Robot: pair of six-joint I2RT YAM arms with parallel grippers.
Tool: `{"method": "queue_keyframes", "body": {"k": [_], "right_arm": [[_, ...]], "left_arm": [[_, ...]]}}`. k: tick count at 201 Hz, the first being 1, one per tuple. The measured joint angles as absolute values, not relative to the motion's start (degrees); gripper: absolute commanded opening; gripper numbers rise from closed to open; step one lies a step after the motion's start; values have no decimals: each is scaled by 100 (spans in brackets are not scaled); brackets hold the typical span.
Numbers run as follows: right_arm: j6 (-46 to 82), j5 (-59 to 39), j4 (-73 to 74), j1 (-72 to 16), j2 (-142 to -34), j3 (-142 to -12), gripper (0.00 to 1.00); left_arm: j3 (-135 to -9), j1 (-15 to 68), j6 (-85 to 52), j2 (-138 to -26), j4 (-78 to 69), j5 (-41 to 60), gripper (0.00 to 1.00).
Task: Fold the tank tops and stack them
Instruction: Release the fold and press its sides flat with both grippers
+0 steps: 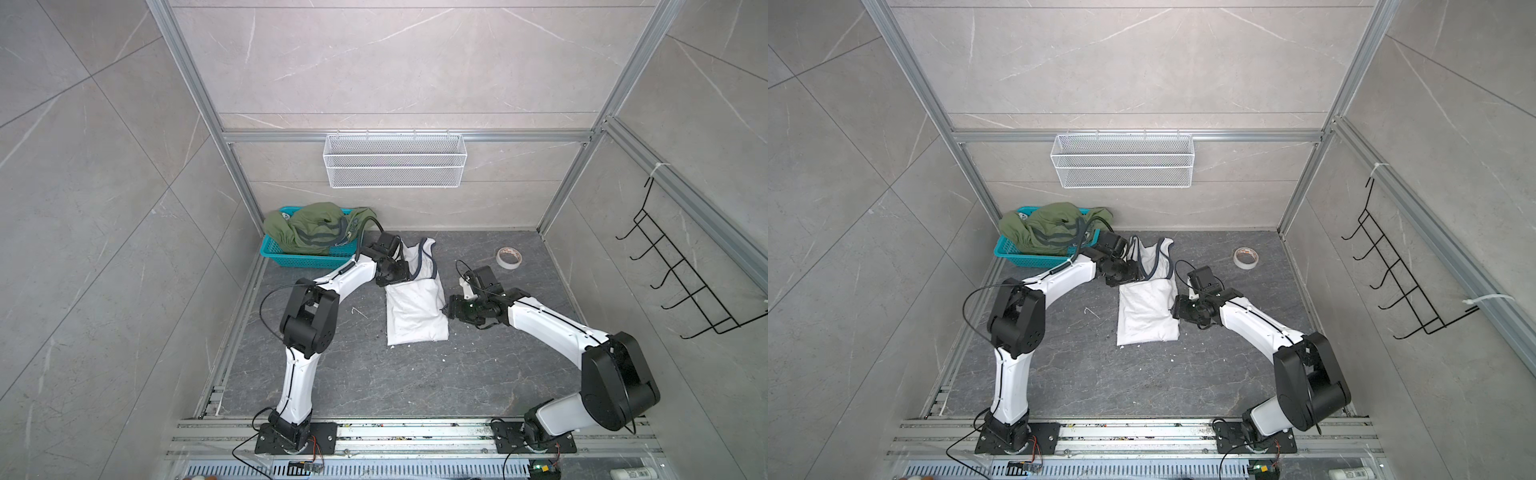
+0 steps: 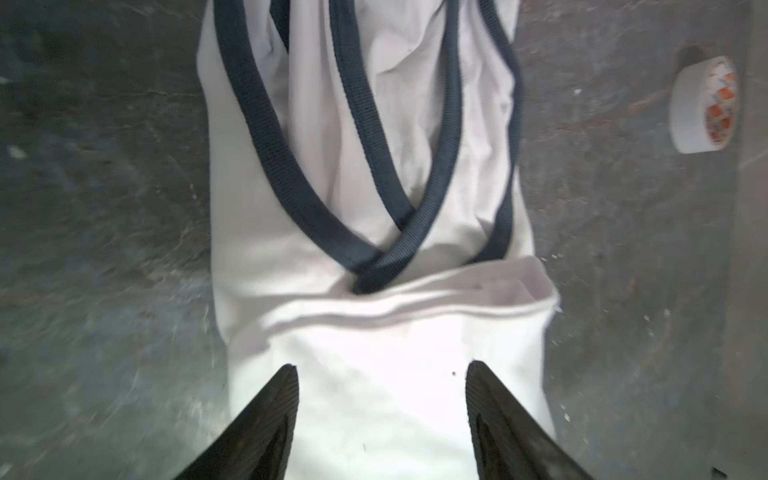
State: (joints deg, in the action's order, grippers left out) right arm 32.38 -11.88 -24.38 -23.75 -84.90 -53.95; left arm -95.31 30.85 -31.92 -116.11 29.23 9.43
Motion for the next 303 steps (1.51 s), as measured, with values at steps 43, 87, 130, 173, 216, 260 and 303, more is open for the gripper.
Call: {"method": "queue_keyframes", "body": {"k": [43,87,130,173,216,260,303], "right_arm": [[3422,-1413,-2397,-2375,-8438,-4906,66],[3548,-1599,-2217,-2416,-8584,-4882,57],[3686,-1632,-2023,-2814,-8895,-4755,43],[3754,-1507,-1959,-2902,-9024,-4646,41],[3736,-1308,-1938,-2921,-9120,-4646,43],[3686,-1142,-1859,-3037,-9164,-4663,40],[3599,-1024,-1741,-3138,-9332,-4762,20]], "left_arm": [[-7428,3085,-3448,-9299,2508,967,68],[-5358,3087,-3946,-8652,1970,1072,65],[-4707,3299,-4381,-8628,1671,1092,61],[-4700,3837,-4685,-8761,1210,1114,57],[-4700,4032,-4842,-9115,1181,1055,56],[-4814,4128,-4847,-9297,1343,899,51],[-4936,4128,-4869,-9513,1232,884,30]]}}
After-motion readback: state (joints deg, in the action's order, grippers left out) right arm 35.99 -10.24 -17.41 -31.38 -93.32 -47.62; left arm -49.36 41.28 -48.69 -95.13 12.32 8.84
